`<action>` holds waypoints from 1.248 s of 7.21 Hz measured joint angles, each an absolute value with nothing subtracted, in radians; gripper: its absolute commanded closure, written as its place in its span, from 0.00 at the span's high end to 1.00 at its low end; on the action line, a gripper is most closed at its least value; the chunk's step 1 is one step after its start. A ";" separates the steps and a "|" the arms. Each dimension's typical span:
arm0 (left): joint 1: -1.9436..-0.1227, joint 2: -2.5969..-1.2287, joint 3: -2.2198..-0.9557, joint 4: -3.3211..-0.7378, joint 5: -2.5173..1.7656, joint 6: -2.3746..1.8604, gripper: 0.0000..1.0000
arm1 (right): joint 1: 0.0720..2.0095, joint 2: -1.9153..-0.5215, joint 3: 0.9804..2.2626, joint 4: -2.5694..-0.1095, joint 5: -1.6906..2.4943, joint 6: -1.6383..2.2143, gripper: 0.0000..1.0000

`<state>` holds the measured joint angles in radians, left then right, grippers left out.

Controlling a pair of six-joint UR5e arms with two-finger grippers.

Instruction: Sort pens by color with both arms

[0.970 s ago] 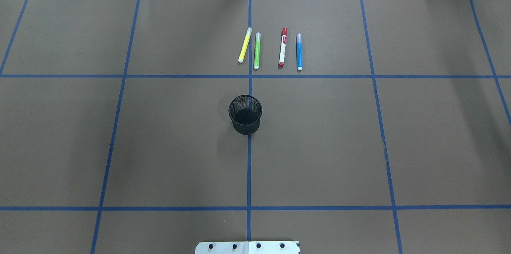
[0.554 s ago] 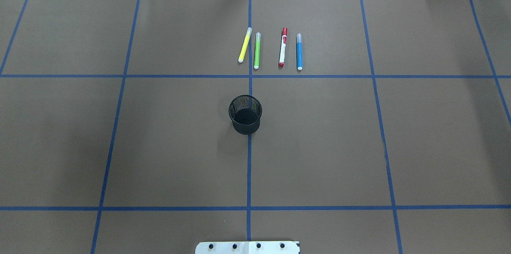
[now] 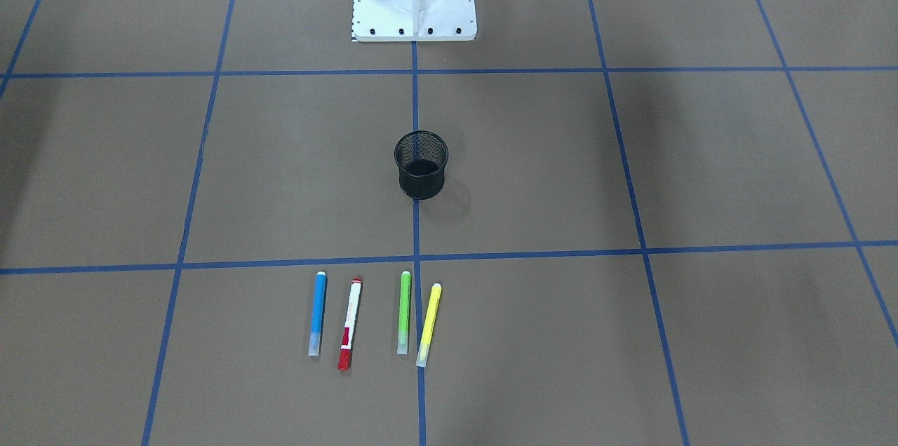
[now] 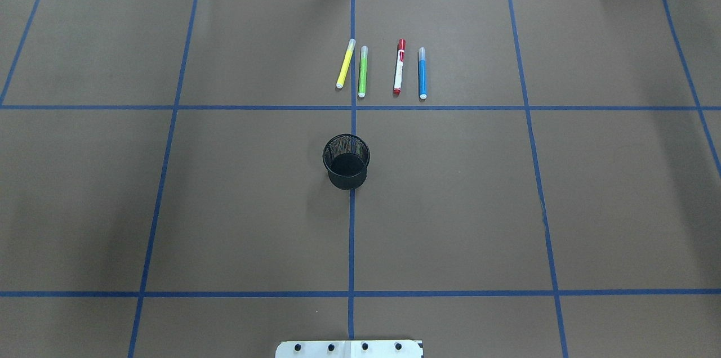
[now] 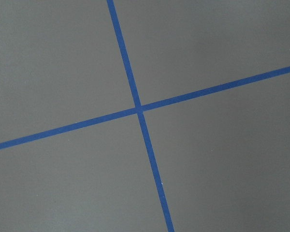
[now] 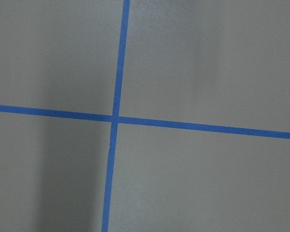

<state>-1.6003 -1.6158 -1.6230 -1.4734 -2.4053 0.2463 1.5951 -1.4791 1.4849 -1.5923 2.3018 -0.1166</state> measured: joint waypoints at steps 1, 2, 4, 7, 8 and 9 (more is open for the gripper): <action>-1.612 -1.618 -1.627 -1.477 -2.408 0.250 1.00 | 1.584 -1.476 1.486 -1.588 2.303 -0.110 1.00; -1.619 -1.616 -1.633 -1.488 -2.409 0.252 1.00 | 1.579 -1.475 1.486 -1.571 2.304 -0.107 1.00; -1.625 -1.600 -1.646 -1.522 -2.409 0.251 1.00 | 1.578 -1.475 1.483 -1.535 2.304 -0.105 1.00; -1.626 -1.588 -1.649 -1.536 -2.404 0.246 1.00 | 1.577 -1.474 1.498 -1.521 2.307 -0.106 1.00; -1.626 -1.587 -1.649 -1.537 -2.404 0.246 1.00 | 1.577 -1.474 1.507 -1.515 2.307 -0.107 1.00; -1.626 -1.586 -1.652 -1.538 -2.404 0.246 1.00 | 1.577 -1.474 1.517 -1.512 2.308 -0.111 1.00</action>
